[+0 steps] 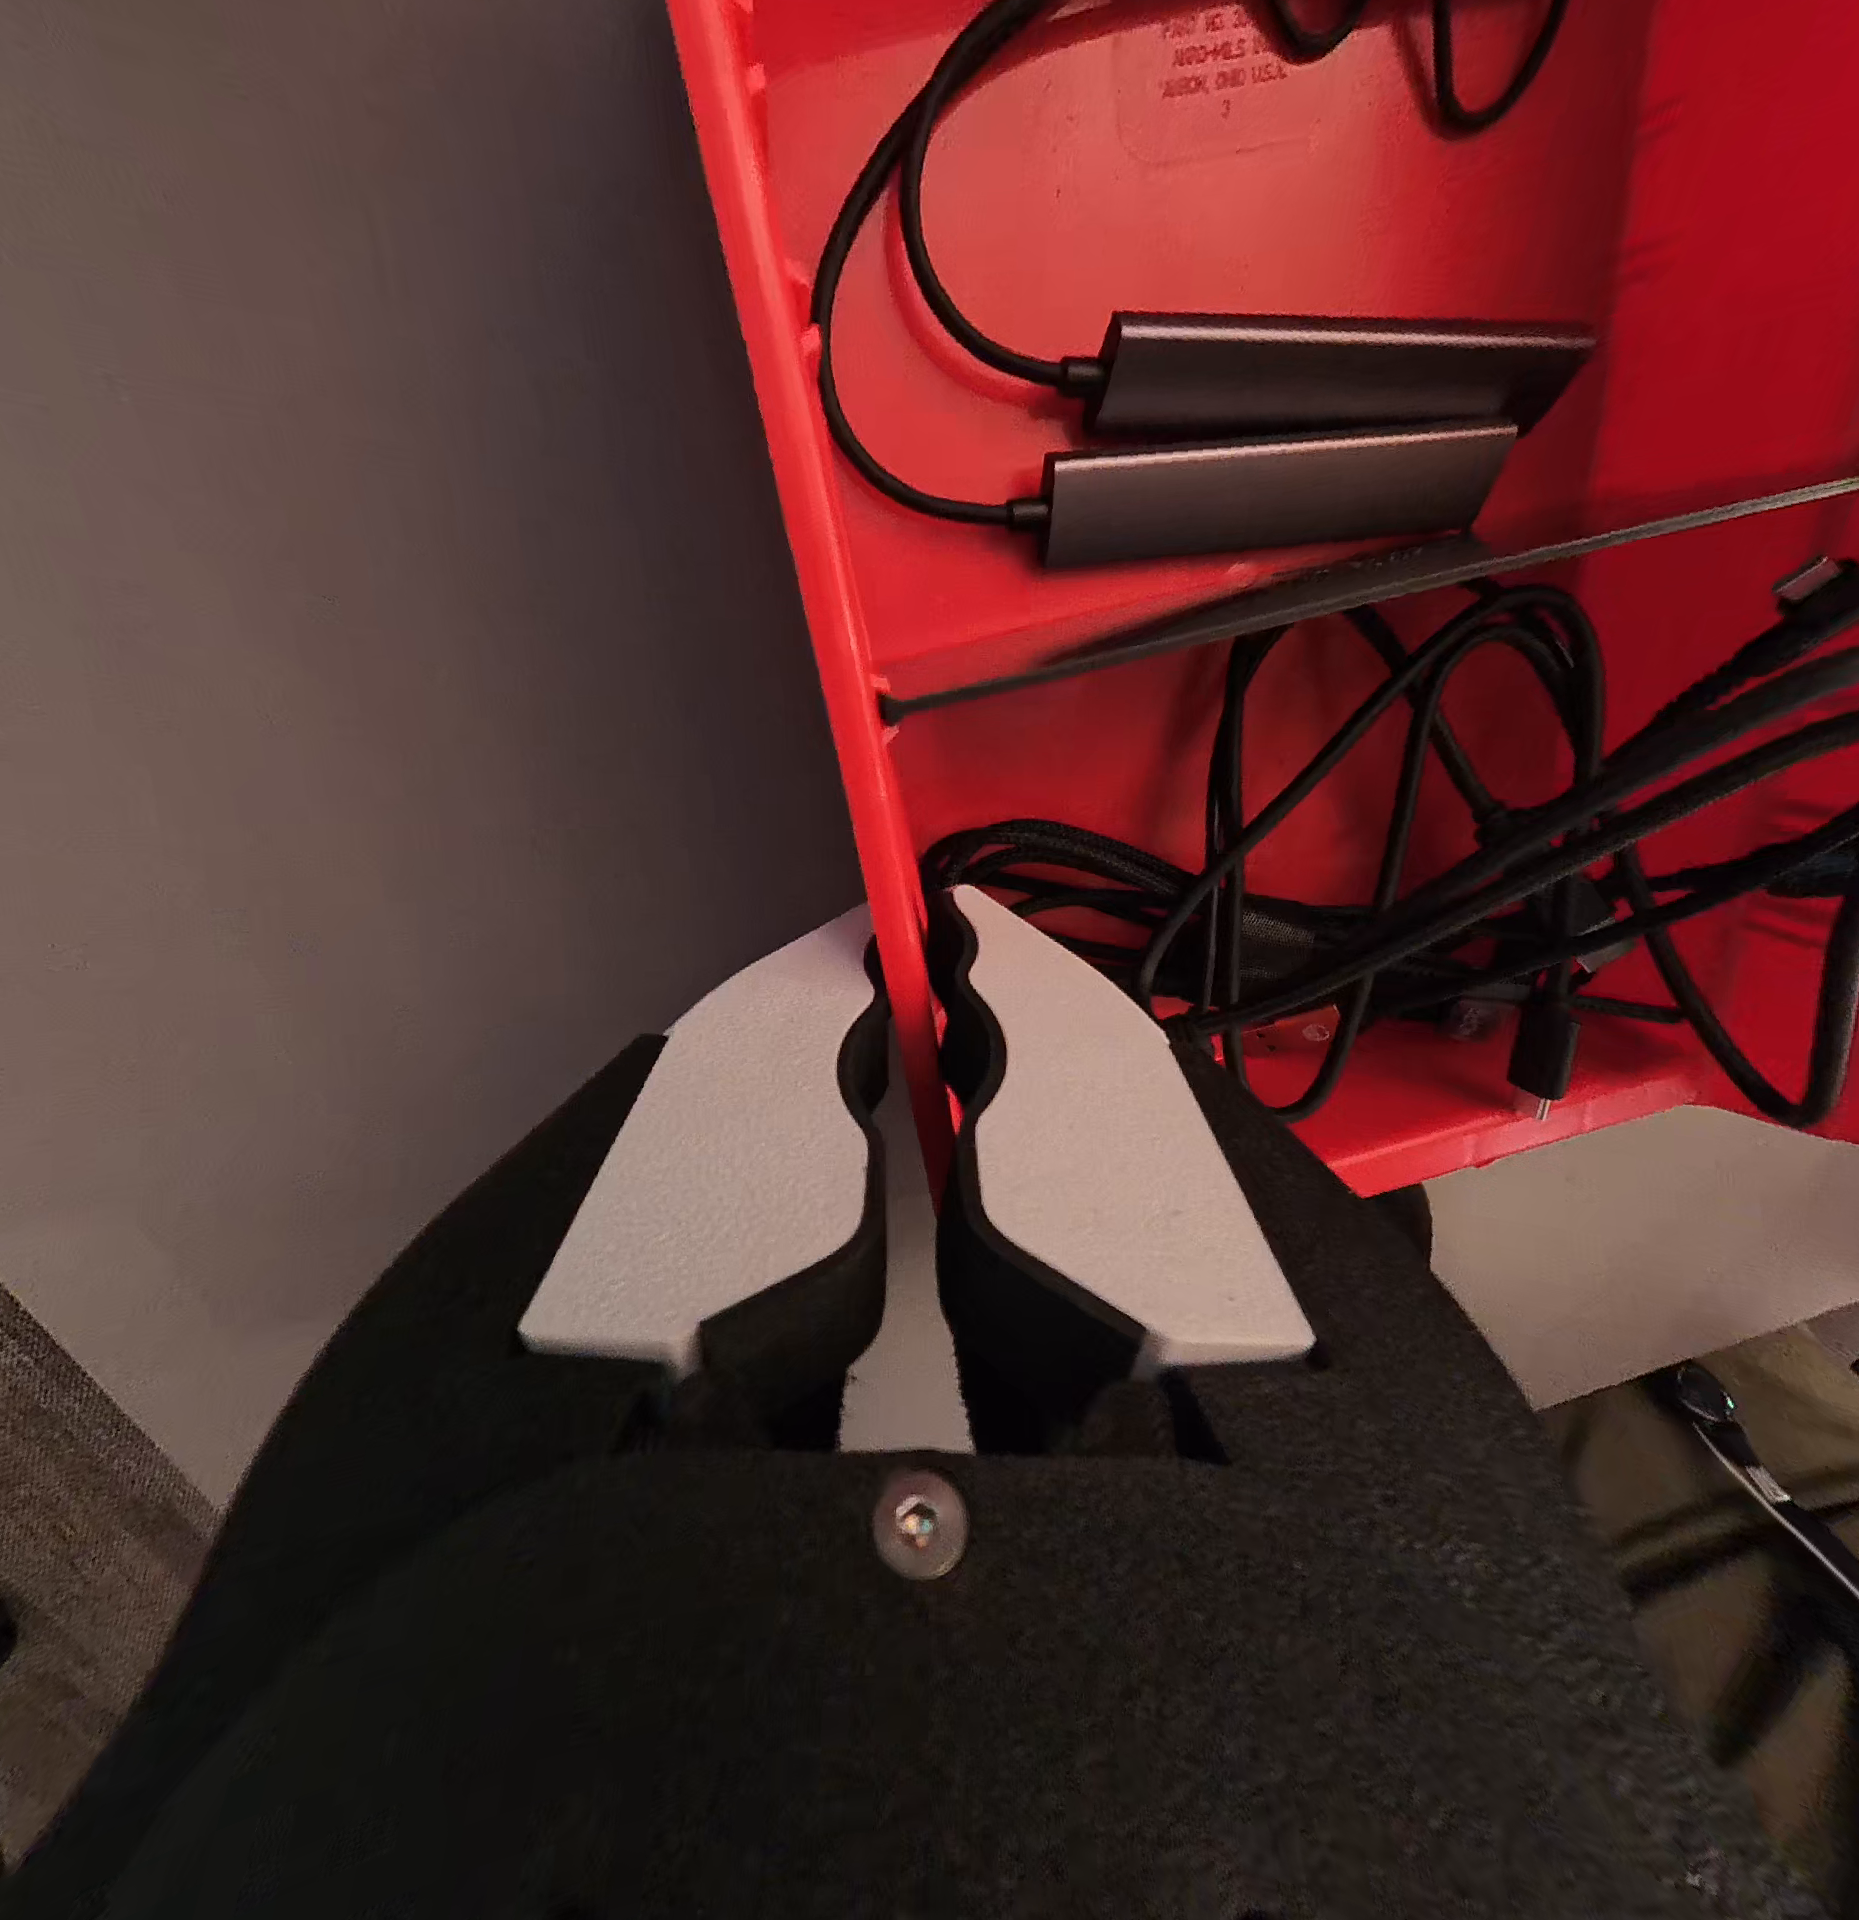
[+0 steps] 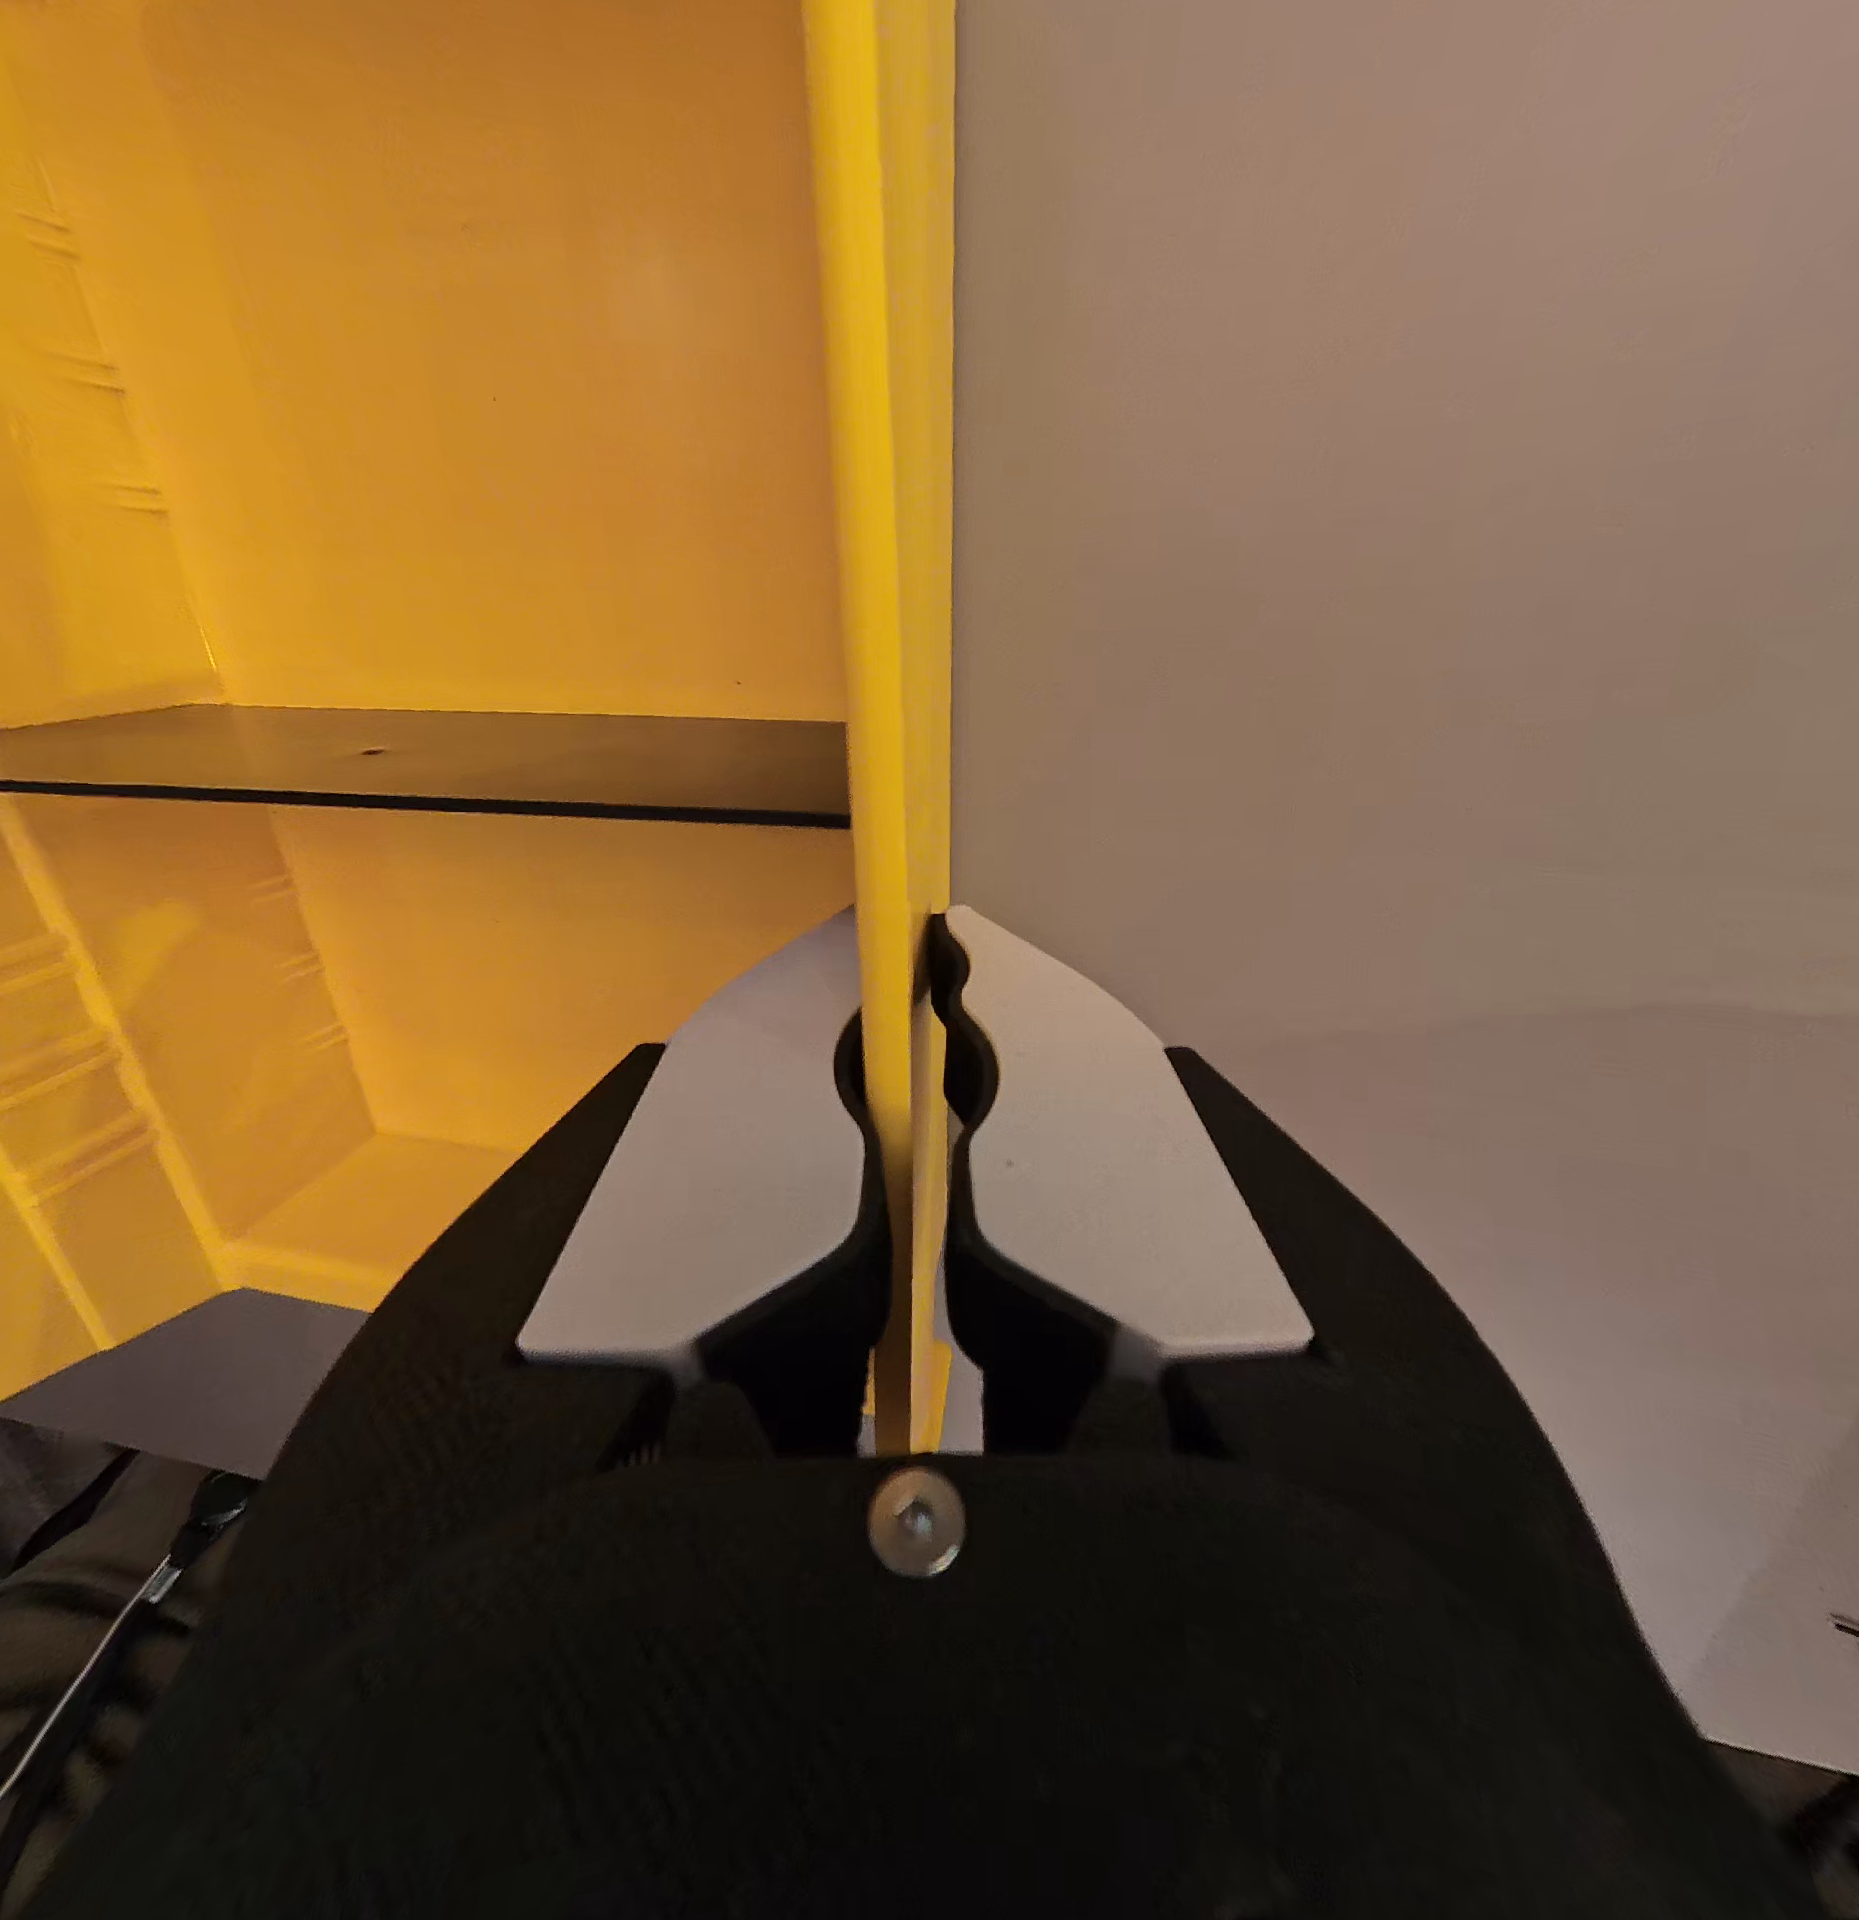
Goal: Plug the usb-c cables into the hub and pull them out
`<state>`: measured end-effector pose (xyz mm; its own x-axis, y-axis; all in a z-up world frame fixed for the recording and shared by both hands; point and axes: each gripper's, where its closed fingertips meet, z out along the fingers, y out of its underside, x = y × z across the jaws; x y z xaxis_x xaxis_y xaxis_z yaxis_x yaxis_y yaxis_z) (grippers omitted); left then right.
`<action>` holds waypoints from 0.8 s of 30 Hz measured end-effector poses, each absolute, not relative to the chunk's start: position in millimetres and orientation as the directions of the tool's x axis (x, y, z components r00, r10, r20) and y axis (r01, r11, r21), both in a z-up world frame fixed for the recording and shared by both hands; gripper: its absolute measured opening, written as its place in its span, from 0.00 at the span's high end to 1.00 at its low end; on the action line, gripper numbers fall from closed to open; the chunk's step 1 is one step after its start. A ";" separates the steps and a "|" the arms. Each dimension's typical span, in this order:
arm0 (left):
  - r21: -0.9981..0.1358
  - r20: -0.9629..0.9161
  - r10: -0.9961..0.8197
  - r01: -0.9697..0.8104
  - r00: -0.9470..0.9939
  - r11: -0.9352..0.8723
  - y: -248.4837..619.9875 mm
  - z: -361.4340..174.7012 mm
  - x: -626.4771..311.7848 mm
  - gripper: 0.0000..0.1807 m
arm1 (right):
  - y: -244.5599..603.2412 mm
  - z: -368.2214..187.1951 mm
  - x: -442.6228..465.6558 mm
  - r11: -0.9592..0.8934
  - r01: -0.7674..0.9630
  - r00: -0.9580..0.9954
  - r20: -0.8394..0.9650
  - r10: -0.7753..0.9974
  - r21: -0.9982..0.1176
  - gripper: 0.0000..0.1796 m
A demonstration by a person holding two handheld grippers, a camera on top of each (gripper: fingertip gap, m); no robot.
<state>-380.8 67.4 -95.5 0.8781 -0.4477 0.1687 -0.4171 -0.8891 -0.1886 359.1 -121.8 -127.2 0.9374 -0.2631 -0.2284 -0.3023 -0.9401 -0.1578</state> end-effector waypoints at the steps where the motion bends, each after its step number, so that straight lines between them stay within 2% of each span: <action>1: -0.188 0.167 -0.451 -0.421 0.877 -0.887 65.9 -95.7 -381.3 0.98 | -122.6 -127.2 360.1 -0.939 -0.305 0.936 -0.230 -0.265 -0.158 0.97; 9: -0.194 0.156 -0.438 -0.408 0.885 -0.892 59.5 -96.4 -383.5 0.98 | -124.4 -128.0 361.3 -0.946 -0.272 0.951 -0.201 -0.237 -0.174 0.96; 15: -0.194 0.162 -0.428 -0.397 0.889 -0.897 57.9 -96.7 -384.5 0.98 | -125.2 -128.7 361.9 -0.961 -0.206 0.977 -0.097 -0.191 -0.182 0.97; 24: -0.240 0.163 -0.440 -0.397 0.883 -0.886 59.3 -96.4 -383.8 0.97 | -127.9 -131.0 356.6 -0.960 -0.170 0.983 -0.111 -0.148 -0.222 0.96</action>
<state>-383.8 59.3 -96.4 0.8833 -0.4397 0.1627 -0.3968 -0.8859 -0.2400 356.6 -127.9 -131.0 0.9828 -0.1479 -0.1109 -0.1696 -0.9603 -0.2216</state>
